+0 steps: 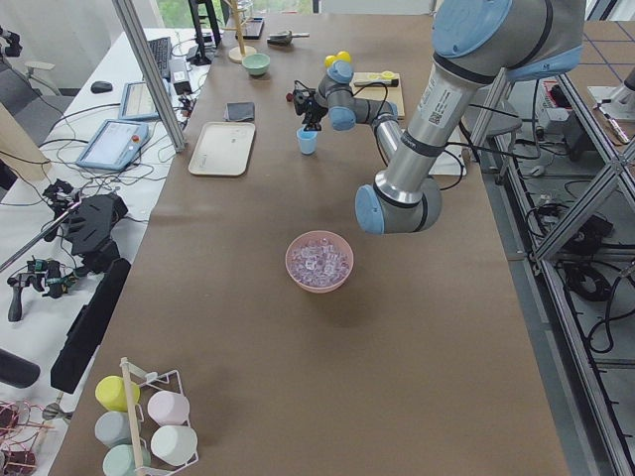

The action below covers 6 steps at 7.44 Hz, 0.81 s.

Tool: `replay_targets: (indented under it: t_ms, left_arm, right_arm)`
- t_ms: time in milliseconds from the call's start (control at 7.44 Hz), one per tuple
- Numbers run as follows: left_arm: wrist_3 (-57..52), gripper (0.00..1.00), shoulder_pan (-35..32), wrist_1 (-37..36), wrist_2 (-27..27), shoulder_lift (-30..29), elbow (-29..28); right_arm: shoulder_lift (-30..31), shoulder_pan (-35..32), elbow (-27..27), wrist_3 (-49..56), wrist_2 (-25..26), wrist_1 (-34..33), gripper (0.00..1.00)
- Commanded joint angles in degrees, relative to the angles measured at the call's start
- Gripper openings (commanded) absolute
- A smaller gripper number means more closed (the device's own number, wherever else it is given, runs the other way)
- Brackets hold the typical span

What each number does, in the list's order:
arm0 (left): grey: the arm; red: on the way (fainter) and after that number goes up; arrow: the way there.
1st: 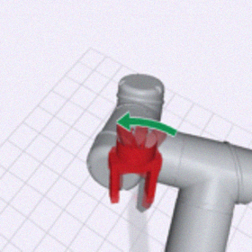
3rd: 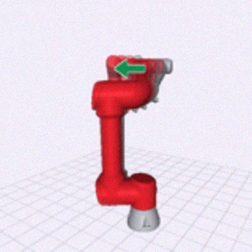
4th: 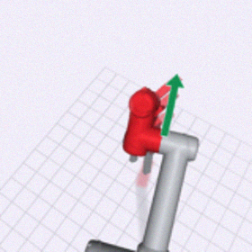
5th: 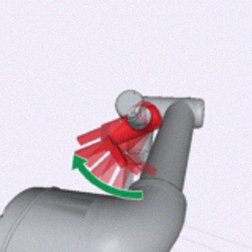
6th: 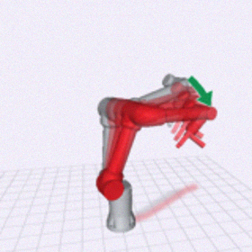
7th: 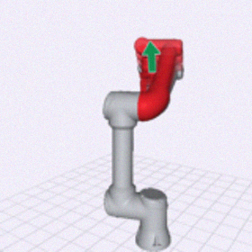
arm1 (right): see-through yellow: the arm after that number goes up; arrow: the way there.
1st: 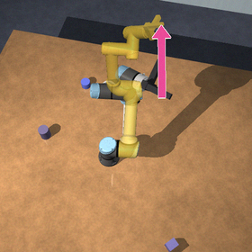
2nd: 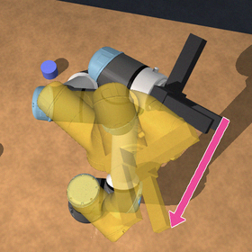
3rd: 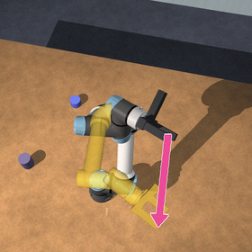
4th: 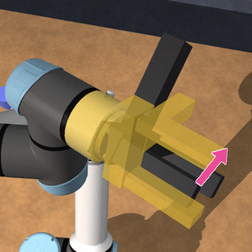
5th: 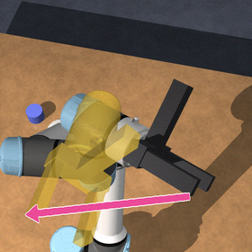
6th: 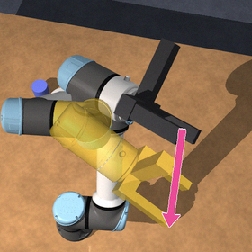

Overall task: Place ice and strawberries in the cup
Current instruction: 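Carry the ice cube with the left gripper over the light-blue cup, then open the left gripper to drop the ice cube into the cup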

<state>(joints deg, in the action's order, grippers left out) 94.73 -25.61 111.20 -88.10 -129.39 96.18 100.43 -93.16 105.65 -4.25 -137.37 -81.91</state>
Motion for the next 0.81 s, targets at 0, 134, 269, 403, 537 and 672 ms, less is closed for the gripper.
replay_targets:
  t_ms: [0, 134, 269, 403, 537, 672]
  left_arm:
    - [0.28, 0.0, 0.56, 0.16, 1.26, -0.07, -0.29]
    - [0.63, 0.0, 0.57, 0.16, 1.26, -0.25, -0.29]
    - [0.63, 0.0, 0.57, 0.16, 1.26, -0.25, -0.38]
    - [0.63, 0.0, 0.57, 0.16, 2.39, -0.42, -0.38]
    - [0.46, 0.0, 0.57, 0.07, 2.84, -0.77, -0.38]
    - [0.46, 0.0, 0.57, 0.07, 2.93, -0.77, -0.38]
  right_arm:
    - [0.03, 0.0, -0.01, 0.03, 0.0, 0.0, 1.0]
    - [0.03, 0.0, -0.01, 0.03, 0.0, 0.0, 1.0]
    - [0.03, 0.0, -0.01, 0.03, 0.0, -0.09, 1.0]
    - [0.03, 0.0, -0.01, 0.12, 0.09, 0.0, 1.0]
    - [-0.06, 0.0, -0.01, 0.03, 0.09, 0.09, 1.0]
    - [-0.06, 0.09, -0.01, 0.03, 0.0, 0.0, 1.0]
